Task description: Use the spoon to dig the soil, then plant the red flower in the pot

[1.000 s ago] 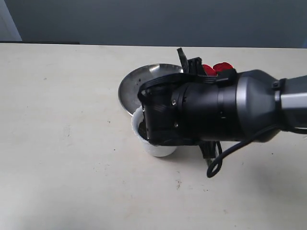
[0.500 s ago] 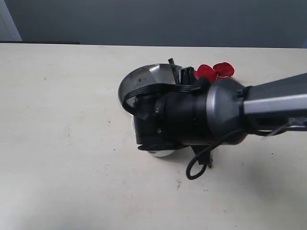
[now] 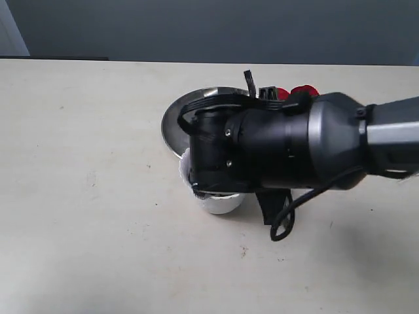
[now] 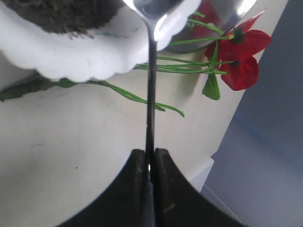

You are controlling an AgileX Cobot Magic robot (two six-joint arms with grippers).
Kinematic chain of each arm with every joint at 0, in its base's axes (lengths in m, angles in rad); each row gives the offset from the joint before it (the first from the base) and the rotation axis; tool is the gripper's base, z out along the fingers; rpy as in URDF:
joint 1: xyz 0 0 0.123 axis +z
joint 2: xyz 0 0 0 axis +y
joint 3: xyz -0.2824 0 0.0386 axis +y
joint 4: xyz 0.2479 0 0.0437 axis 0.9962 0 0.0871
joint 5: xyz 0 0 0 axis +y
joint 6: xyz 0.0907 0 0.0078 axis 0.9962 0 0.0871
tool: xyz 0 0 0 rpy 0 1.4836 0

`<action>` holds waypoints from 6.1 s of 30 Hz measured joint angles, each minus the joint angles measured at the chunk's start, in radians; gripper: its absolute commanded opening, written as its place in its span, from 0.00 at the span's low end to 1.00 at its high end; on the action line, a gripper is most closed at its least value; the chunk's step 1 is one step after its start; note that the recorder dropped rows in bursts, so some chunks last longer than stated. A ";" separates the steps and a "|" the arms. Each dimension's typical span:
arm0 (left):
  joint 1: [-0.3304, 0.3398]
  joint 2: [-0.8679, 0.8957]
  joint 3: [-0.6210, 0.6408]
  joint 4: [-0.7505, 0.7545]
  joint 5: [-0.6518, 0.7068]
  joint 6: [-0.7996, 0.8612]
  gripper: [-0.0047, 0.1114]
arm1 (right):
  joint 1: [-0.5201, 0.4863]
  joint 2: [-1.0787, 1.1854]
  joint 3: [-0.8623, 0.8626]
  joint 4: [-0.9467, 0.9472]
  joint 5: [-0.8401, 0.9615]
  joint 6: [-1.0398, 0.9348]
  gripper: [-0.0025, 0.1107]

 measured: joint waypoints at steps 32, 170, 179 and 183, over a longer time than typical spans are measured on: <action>0.000 0.000 0.000 0.000 0.000 0.000 0.04 | -0.389 -0.173 -0.177 0.281 -0.348 0.162 0.02; 0.000 0.000 0.000 0.000 0.000 0.000 0.04 | -0.679 0.229 -0.147 0.862 -0.666 0.255 0.38; 0.000 0.000 0.000 0.000 0.000 0.000 0.04 | -0.679 0.251 -0.147 0.862 -0.664 0.259 0.51; 0.000 0.000 0.000 0.000 0.000 0.000 0.04 | -0.679 0.270 -0.147 0.862 -0.661 0.259 0.47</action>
